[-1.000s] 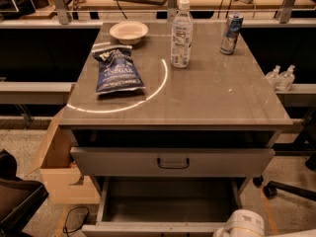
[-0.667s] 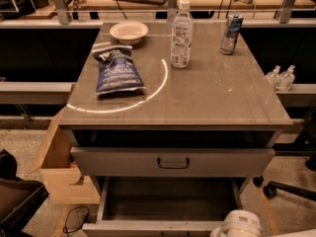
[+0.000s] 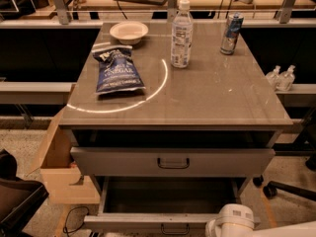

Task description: Close middle drawer

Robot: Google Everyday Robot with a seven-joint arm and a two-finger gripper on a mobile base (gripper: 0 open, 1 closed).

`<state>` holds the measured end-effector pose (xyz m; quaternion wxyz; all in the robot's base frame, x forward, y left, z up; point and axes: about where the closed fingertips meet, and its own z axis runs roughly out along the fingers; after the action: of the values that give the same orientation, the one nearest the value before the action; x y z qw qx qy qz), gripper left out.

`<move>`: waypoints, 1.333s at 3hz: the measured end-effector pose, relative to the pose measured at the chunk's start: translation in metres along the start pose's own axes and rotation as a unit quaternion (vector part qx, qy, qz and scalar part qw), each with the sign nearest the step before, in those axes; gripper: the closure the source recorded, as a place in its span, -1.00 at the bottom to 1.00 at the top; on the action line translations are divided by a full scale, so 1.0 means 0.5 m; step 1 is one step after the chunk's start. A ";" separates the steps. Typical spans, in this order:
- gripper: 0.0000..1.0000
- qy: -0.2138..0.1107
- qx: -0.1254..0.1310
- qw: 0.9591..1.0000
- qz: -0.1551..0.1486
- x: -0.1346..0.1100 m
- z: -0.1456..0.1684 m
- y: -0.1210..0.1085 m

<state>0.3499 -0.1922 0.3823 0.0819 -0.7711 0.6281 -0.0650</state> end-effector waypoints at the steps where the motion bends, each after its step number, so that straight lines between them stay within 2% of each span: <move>1: 1.00 0.006 0.018 1.000 -0.012 0.013 -0.005 -0.057; 2: 1.00 0.006 0.031 0.999 -0.026 0.015 -0.004 -0.099; 4: 1.00 -0.030 0.053 0.997 -0.042 -0.004 0.034 -0.171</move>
Offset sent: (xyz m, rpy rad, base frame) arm 0.0749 0.0046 0.0184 -0.0090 -0.1009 0.0806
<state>0.4346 -0.1727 0.3836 0.1390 -0.7926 0.5884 -0.0788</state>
